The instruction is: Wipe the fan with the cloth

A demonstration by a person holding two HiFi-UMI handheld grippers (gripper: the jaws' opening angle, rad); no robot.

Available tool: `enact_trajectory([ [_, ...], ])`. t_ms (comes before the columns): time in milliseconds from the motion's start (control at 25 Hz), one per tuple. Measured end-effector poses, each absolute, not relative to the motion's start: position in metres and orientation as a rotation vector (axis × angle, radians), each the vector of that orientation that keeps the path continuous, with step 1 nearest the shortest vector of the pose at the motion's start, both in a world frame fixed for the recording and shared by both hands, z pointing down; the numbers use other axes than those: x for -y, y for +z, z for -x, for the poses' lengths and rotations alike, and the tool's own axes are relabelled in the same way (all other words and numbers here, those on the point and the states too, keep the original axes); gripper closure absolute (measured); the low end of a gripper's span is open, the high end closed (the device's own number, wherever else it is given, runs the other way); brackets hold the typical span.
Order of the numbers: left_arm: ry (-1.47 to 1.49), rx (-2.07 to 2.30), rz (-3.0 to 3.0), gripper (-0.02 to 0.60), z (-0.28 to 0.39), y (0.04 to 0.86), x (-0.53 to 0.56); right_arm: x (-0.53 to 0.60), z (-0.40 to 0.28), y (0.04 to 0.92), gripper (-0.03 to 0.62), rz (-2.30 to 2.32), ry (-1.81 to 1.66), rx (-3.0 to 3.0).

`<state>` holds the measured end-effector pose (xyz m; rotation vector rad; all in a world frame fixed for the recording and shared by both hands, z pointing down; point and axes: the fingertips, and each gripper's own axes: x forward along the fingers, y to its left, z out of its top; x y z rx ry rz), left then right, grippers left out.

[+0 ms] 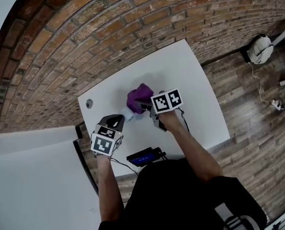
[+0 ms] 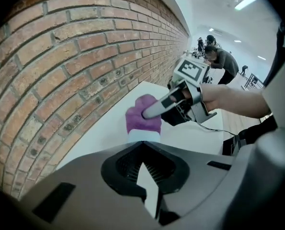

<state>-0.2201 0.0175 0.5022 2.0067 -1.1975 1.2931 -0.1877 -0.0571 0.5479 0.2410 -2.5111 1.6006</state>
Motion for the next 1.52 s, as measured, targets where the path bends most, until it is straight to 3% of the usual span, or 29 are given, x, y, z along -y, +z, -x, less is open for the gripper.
enact_trajectory([
  [160, 1.291, 1.210, -1.999, 0.581, 0.221, 0.502, -0.018, 0.053, 0.210, 0.501, 0.517, -0.011, 1.629, 2.584],
  [520, 1.279, 1.209, -1.995, 0.581, 0.221, 0.501, -0.019, 0.030, 0.200, 0.588, 0.517, -0.131, 1.711, 2.357],
  [720, 1.282, 1.217, -1.990, 0.581, 0.221, 0.501, -0.018, 0.075, 0.211, 0.558, 0.517, -0.105, 1.979, 2.403],
  [960, 1.276, 1.210, -1.986, 0.581, 0.219, 0.502, -0.019, 0.037, 0.223, 0.565, 0.517, 0.090, 2.126, 2.225],
  [1280, 1.267, 1.214, -1.990, 0.581, 0.220, 0.501, -0.019, 0.029, 0.189, 0.561, 0.517, 0.082, 1.913, 2.300],
  [1520, 1.270, 1.218, -1.984, 0.581, 0.219, 0.501, -0.019, 0.038, 0.216, 0.574, 0.517, -0.007, 1.814, 2.324],
])
